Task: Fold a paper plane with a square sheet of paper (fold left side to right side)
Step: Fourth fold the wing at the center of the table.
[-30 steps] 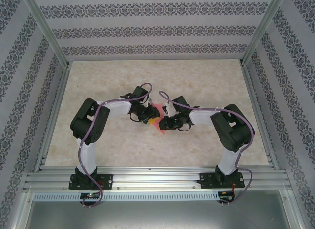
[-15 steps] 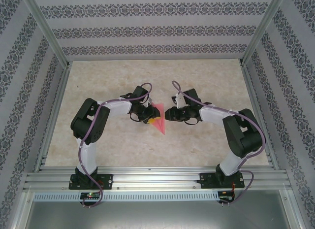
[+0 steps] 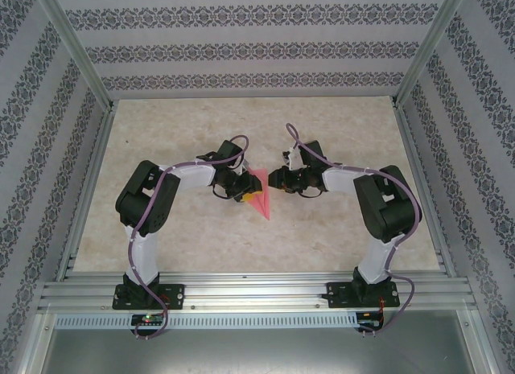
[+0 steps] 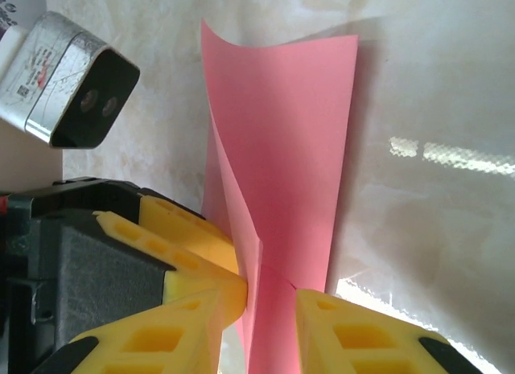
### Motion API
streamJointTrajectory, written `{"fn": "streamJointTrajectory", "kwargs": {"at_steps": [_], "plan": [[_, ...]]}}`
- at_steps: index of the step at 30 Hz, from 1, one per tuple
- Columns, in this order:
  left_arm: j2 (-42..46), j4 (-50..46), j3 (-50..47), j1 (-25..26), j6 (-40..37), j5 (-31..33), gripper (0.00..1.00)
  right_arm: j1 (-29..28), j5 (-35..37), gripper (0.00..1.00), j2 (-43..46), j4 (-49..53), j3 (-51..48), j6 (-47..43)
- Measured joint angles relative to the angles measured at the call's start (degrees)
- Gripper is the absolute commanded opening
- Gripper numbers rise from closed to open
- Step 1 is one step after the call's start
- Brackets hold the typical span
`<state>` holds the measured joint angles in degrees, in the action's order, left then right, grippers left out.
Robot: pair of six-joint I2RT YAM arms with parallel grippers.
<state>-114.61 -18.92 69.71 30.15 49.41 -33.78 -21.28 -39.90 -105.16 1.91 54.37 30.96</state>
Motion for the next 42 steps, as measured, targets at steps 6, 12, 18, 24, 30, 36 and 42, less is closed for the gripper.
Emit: {"fn": "streamJointTrajectory", "kwargs": {"at_steps": [6,12,18,24,30,36,42], "plan": [[-0.07,-0.24,0.17,0.02,0.0,0.02,0.42,-0.74,-0.92,0.3,-2.05,-0.81,1.33,0.92],[-0.17,-0.44,0.35,0.02,0.0,0.02,0.42,-1.51,-1.18,0.27,-3.54,-1.11,2.19,1.03],[-0.28,-0.9,0.66,0.02,0.0,0.02,0.42,-1.62,-1.77,0.2,-4.55,-1.14,3.1,1.16],[-0.33,-0.98,0.7,0.02,-0.02,0.02,0.42,-1.66,-1.84,0.16,-5.73,-1.05,3.98,1.11],[-0.33,-1.07,0.74,0.04,0.0,0.04,0.42,-1.88,-1.77,0.06,-5.95,-0.02,4.85,0.76],[-0.33,-1.05,0.74,0.04,-0.02,0.02,0.43,-1.88,-1.07,0.03,-6.01,1.79,5.57,0.07],[-0.33,-1.03,0.76,0.04,-0.02,0.0,0.45,-1.86,-0.15,0.03,-6.03,3.5,6.03,-1.05]]}}
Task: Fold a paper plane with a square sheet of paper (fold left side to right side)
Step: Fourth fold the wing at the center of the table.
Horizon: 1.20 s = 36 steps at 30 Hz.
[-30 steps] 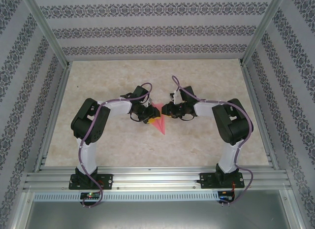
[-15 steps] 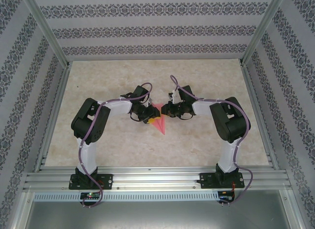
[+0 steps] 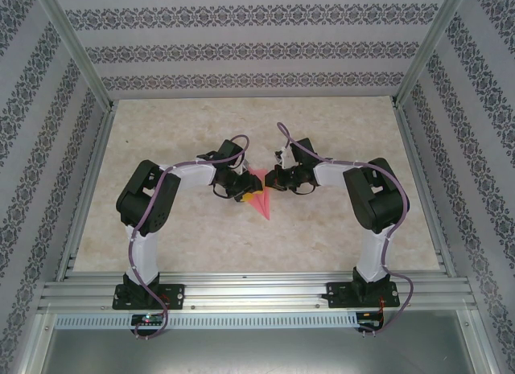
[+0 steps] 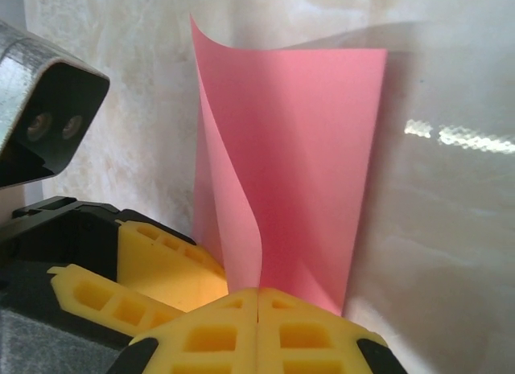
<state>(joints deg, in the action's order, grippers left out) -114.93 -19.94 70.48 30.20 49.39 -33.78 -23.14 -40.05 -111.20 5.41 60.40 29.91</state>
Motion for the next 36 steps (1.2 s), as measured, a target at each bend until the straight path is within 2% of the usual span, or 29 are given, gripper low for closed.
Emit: {"fn": "streamJointTrajectory", "kwargs": {"at_steps": [36], "plan": [[0.0,0.0,0.09,0.35,0.0,0.46,0.46,0.39,3.34,0.04,-3.21,5.64,3.15,-3.04]]}}
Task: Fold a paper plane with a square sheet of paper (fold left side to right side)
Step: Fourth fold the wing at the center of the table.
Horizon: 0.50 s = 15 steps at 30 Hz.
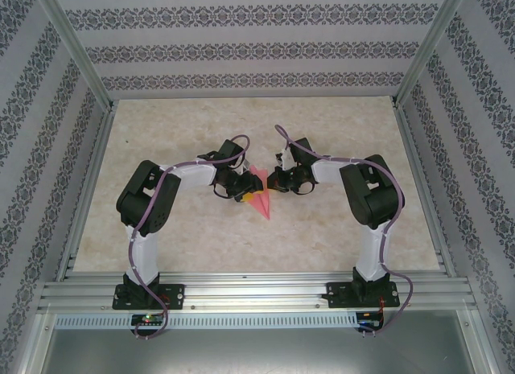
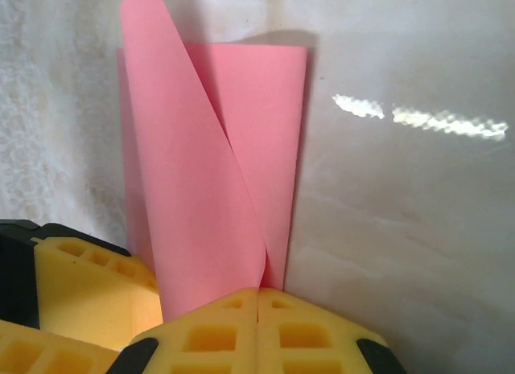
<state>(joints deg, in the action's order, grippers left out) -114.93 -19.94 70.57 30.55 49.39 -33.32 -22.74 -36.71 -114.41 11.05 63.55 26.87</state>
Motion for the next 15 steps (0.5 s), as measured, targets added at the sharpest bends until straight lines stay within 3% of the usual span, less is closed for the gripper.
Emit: {"fn": "streamJointTrajectory", "kwargs": {"at_steps": [15], "plan": [[0.0,-0.17,0.55,0.35,-0.42,0.66,0.46,-0.15,0.66,0.05,-0.74,3.02,2.1,-1.68]]}}
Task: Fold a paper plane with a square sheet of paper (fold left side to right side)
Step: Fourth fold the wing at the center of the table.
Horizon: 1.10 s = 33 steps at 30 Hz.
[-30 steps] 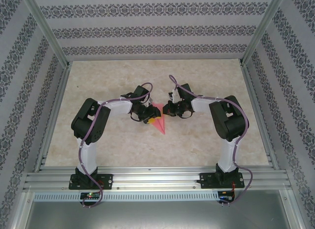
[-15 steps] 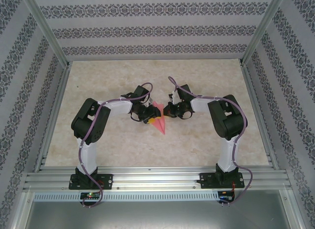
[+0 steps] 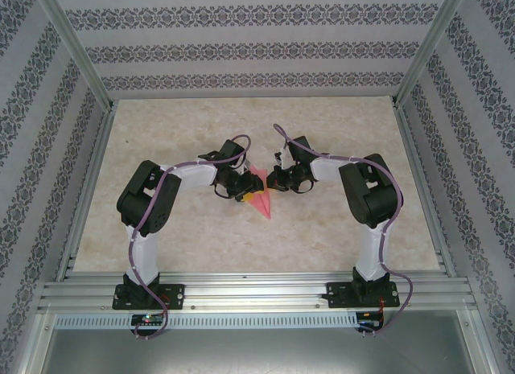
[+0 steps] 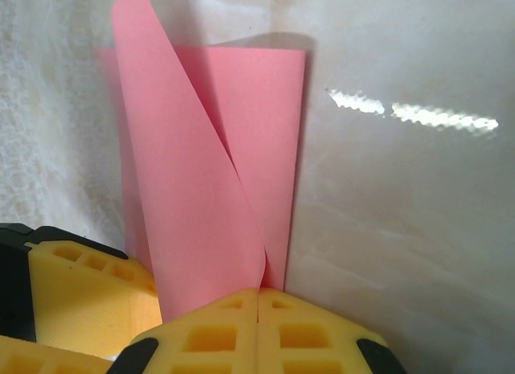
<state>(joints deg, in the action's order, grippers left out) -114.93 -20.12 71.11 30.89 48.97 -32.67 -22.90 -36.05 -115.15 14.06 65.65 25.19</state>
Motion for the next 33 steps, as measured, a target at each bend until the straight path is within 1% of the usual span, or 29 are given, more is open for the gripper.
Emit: {"fn": "streamJointTrajectory", "kwargs": {"at_steps": [9,10,16,18,24,33], "plan": [[0.13,-4.15,4.85,0.42,-2.23,0.46,0.48,-0.42,0.02,0.05,-0.63,1.01,1.09,-0.96],[0.31,-4.57,5.42,0.42,-2.4,0.61,0.47,-0.5,0.04,0.05,-0.63,1.01,1.14,-0.96],[1.14,-5.07,6.54,0.42,-2.69,0.59,0.32,-0.63,0.22,0.05,-0.63,1.2,1.27,-1.18],[1.11,-5.03,6.54,0.42,-2.58,0.55,0.29,-0.63,0.22,0.05,-0.63,1.2,1.27,-1.2],[0.02,-4.61,6.99,0.39,-2.05,-0.02,0.26,-0.63,0.22,0.05,-0.63,1.2,1.27,-1.36],[-2.01,-3.17,7.56,0.26,-1.66,-1.14,0.25,-0.63,0.37,0.05,-0.66,1.22,1.27,-1.36]]}}
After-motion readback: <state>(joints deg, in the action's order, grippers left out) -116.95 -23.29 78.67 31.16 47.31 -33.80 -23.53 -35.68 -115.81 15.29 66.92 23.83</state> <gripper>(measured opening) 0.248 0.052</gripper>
